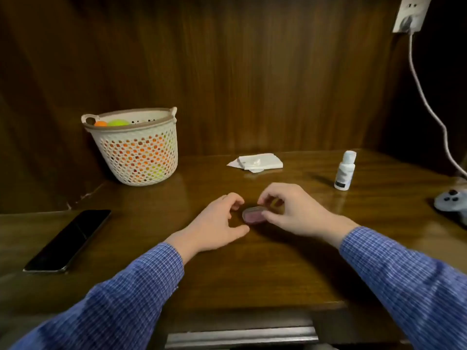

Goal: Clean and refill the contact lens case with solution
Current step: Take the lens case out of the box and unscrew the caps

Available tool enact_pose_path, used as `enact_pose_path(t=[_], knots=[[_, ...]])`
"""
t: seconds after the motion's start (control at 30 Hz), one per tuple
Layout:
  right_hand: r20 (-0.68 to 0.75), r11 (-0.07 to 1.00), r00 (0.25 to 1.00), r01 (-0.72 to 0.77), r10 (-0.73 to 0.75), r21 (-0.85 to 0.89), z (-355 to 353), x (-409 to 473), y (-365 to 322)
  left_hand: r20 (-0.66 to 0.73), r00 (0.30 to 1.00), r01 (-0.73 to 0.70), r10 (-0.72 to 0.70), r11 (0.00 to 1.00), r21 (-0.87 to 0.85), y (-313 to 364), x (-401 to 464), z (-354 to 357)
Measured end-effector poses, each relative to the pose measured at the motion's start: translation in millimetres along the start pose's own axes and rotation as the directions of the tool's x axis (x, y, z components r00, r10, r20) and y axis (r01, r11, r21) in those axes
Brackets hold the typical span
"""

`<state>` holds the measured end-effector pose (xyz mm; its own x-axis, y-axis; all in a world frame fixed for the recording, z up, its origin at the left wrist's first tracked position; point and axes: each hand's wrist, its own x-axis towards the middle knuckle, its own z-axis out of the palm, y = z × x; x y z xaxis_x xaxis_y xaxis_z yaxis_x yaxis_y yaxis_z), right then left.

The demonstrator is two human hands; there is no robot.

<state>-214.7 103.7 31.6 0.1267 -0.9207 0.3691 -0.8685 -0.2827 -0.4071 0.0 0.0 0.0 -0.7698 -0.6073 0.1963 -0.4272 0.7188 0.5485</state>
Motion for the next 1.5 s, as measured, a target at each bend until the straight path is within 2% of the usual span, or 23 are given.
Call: enact_pose_path(t=[0.17, 0.47, 0.77, 1.13, 1.33, 1.5], knots=[[0.161, 0.994, 0.986, 0.063, -0.047, -0.092, 10.8, 15.6, 17.2, -0.002, 1.000, -0.009, 0.009, 0.999, -0.049, -3.5, 15.5, 10.1], [0.113, 0.976, 0.986, 0.139, -0.122, -0.166, 18.2, 16.6, 17.1, -0.052, 0.998, -0.031, 0.019, 0.971, -0.237, -10.8, 32.0, 9.0], [0.081, 0.965, 0.984, 0.172, -0.159, -0.199, 21.7, 16.1, 9.1, -0.040, 0.997, 0.050, -0.070, 0.926, -0.373, -13.1, 36.2, 4.8], [0.029, 0.964, 0.983, 0.182, -0.179, -0.196, 21.6, 13.6, 2.4, -0.010, 0.995, 0.083, -0.095, 0.908, -0.412, -9.7, 37.1, 0.7], [0.049, 0.962, 0.984, 0.180, -0.173, -0.203, 21.6, 13.3, 3.0, -0.005, 0.995, 0.091, -0.102, 0.903, -0.421, -12.3, 38.5, 1.3], [-0.003, 0.963, 0.984, 0.176, -0.181, -0.205, 23.6, 12.7, 1.2, 0.026, 0.991, 0.128, -0.130, 0.888, -0.442, -12.5, 41.0, 0.6]])
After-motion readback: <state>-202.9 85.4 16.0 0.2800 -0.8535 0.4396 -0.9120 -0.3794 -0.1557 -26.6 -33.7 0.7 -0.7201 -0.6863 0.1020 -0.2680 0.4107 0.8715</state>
